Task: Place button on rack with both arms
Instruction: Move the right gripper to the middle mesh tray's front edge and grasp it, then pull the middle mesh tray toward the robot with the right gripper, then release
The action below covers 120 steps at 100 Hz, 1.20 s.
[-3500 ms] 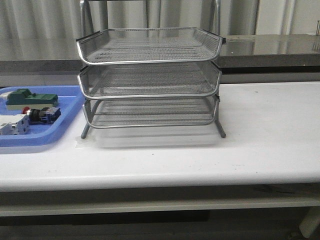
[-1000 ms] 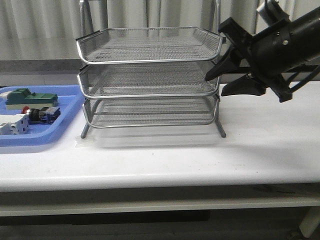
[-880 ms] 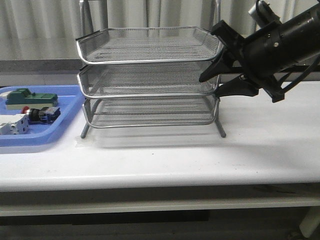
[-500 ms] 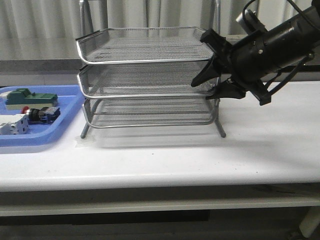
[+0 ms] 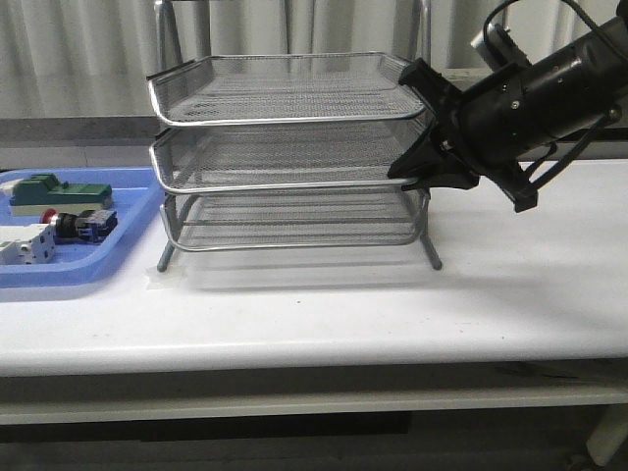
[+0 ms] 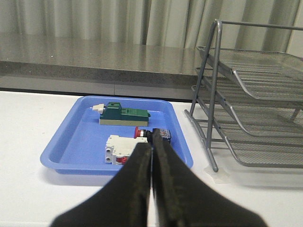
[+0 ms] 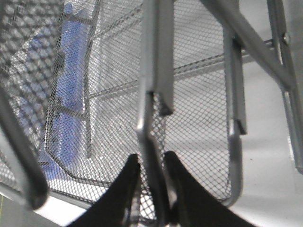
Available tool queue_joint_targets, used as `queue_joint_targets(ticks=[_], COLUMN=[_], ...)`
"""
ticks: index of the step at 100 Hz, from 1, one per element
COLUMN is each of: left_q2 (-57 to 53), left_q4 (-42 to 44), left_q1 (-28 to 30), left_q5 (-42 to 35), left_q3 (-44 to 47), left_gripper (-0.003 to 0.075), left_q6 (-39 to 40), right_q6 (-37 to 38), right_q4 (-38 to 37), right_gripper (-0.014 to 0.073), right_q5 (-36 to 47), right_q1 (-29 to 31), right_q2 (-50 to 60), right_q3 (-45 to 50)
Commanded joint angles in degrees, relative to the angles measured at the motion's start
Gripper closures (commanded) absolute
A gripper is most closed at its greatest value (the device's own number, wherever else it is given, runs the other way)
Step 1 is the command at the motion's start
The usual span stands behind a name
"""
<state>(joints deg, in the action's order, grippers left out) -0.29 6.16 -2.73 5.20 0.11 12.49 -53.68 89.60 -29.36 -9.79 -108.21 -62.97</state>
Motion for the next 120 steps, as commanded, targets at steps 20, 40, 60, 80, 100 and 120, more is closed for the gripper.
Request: queue_joint_targets(ticks=[20, 40, 60, 80, 100, 120], left_q2=[-1.96, -1.96, -1.96, -1.96, -1.96, -1.96], left_q4=[-0.50, -0.50, -0.50, -0.50, -0.50, -0.50], left_q1=[0.16, 0.16, 0.16, 0.16, 0.16, 0.16], left_q5=[-4.62, -4.62, -4.62, -4.62, -4.62, -4.62], left_q3=[2.58, 2.58, 2.58, 2.58, 2.58, 2.58], left_gripper=[0.0716, 0.0716, 0.0716, 0.0716, 0.0716, 0.0716], left_q6=[0.08, 0.08, 0.08, 0.08, 0.08, 0.08], right_q6=[-2.54, -3.96, -4.36, -4.81, -4.93, -5.04], right_q4=[-0.45, -1.45, -1.88, -2.04, -2.32, -2.37], right_gripper=[0.0608, 0.0608, 0.0608, 0.0608, 0.0608, 0.0541], right_q5=[-3.88, -2.49, -2.49, -2.60, -3.24, -3.77], right_q1=[-0.01, -0.01, -0.01, -0.01, -0.01, -0.01], right_q2=[6.48, 12.59, 18.23, 21.85, 23.41, 23.70], right_q3=[5.92, 12.57, 19.70, 25.54, 28.06, 28.09])
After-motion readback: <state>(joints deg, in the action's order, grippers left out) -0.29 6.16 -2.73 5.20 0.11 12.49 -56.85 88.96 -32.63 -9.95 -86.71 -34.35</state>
